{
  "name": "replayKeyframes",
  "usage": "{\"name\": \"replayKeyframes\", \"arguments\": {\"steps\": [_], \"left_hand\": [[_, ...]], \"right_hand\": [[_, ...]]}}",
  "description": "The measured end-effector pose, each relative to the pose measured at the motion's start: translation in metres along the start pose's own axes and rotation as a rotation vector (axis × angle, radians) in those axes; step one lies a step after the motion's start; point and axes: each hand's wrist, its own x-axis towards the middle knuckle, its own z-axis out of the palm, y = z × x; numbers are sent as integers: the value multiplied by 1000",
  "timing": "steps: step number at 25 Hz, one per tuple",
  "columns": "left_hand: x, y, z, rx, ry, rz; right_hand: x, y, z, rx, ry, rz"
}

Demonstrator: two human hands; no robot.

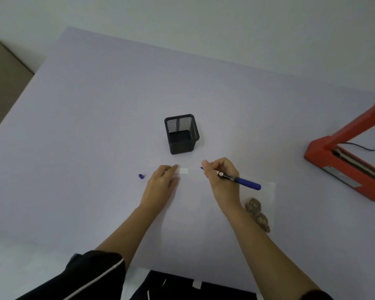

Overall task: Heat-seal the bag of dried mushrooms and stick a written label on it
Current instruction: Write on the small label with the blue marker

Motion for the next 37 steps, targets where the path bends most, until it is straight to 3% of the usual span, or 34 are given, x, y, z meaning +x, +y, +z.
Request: {"name": "replayKeyframes", "arguments": {"steps": [3,11,20,37], "left_hand": [[13,1,8,-68,-34,-103],[5,1,10,-101,-63,-104],[8,-1,11,29,-66,52],[16,15,11,-73,-167,-206]], "right_hand": [[5,1,9,6,-7,21],[17,14,18,-38,-67,22],[17,18,20,-149,-130,30],[18,27,26,-194,-169,33]]}}
